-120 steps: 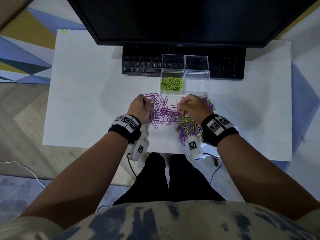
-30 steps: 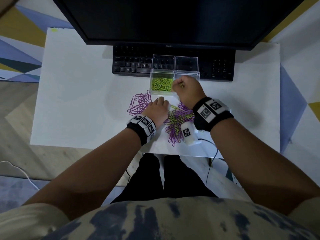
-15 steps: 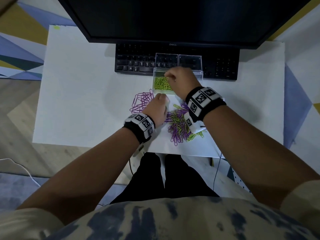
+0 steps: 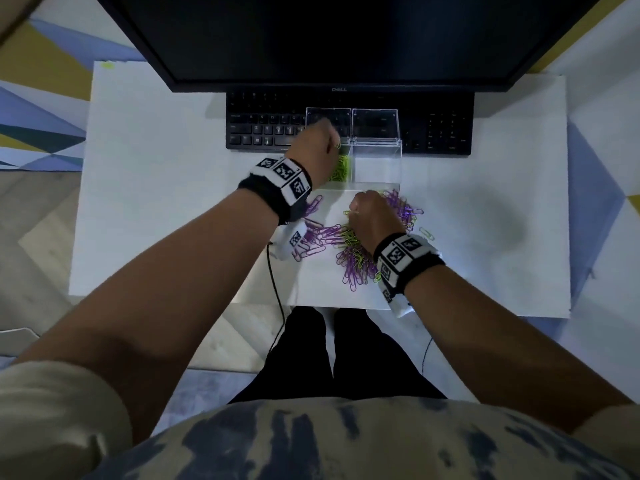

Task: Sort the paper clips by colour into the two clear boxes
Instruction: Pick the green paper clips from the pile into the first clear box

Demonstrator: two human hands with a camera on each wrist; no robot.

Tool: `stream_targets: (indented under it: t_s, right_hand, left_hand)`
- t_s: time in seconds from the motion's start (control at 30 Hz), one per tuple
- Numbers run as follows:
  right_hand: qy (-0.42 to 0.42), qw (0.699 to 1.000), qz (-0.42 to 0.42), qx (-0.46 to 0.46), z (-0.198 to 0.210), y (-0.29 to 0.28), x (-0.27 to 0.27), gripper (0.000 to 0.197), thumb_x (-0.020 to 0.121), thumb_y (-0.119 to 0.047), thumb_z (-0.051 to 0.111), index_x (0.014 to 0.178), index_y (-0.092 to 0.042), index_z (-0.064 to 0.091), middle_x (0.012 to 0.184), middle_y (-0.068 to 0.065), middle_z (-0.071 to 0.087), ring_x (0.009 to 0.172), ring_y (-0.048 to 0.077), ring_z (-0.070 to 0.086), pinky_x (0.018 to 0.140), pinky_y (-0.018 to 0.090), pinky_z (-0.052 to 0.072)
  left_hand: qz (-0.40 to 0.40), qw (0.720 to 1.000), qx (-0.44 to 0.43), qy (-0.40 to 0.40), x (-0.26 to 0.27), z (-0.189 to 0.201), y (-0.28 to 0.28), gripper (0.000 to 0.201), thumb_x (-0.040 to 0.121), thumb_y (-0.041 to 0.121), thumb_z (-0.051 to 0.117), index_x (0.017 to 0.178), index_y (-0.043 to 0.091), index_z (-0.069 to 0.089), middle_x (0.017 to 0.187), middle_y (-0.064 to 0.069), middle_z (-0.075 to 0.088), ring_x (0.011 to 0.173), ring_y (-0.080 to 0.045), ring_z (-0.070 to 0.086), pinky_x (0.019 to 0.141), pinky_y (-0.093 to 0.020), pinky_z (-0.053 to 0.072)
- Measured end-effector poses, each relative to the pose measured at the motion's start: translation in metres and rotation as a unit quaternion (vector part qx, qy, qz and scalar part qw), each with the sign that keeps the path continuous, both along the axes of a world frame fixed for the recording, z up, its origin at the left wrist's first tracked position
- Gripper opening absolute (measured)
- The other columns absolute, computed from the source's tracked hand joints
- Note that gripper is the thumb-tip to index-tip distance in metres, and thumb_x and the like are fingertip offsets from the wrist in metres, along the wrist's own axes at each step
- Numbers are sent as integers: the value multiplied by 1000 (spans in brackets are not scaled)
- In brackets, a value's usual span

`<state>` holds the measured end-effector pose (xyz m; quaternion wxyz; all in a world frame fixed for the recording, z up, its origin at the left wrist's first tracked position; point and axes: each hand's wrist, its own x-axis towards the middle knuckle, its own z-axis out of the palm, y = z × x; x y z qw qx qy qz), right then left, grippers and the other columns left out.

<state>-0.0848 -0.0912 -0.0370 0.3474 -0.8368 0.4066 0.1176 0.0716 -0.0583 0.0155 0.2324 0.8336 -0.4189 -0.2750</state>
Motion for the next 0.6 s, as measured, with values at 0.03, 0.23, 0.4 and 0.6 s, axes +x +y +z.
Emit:
stream_targets:
  t_s: [0.03, 0.23, 0.4, 0.6]
  right_hand:
    - [0, 999, 27, -25, -1, 2, 0, 22, 93, -7, 43, 109, 1, 57, 115, 19, 55, 104, 34, 54, 87, 35, 45]
    - [3, 992, 83, -90, -2, 6, -1, 23, 95, -6, 40, 110, 5, 53, 117, 24, 50, 107, 35, 50, 87, 38, 42]
    - [-66, 993, 70, -64, -8, 3, -6, 13, 88, 1, 46, 93, 4, 58, 97, 21, 58, 92, 35, 55, 73, 32, 40]
    - [-138, 981, -79, 108, 8, -3, -12, 27, 95, -8, 45, 118, -7, 60, 96, -5, 60, 81, 2, 58, 72, 14, 43]
  left_hand:
    - [-32, 999, 22, -24, 0, -3, -1, 16, 93, 6, 41, 104, 8, 53, 96, -5, 56, 83, -19, 54, 69, -25, 41]
    - [-111, 991, 32, -72, 2, -18, 9, 32, 91, 3, 48, 120, 13, 58, 123, -9, 59, 111, -25, 56, 92, -32, 46]
    - [-44, 988, -90, -116, -5, -6, 43, 21, 87, 10, 55, 105, 14, 65, 108, 1, 65, 110, -20, 50, 93, -24, 39]
    - [-64, 997, 13, -52, -29, -34, 94, 11, 90, 11, 54, 92, 15, 64, 100, 0, 58, 86, -11, 54, 80, -33, 54]
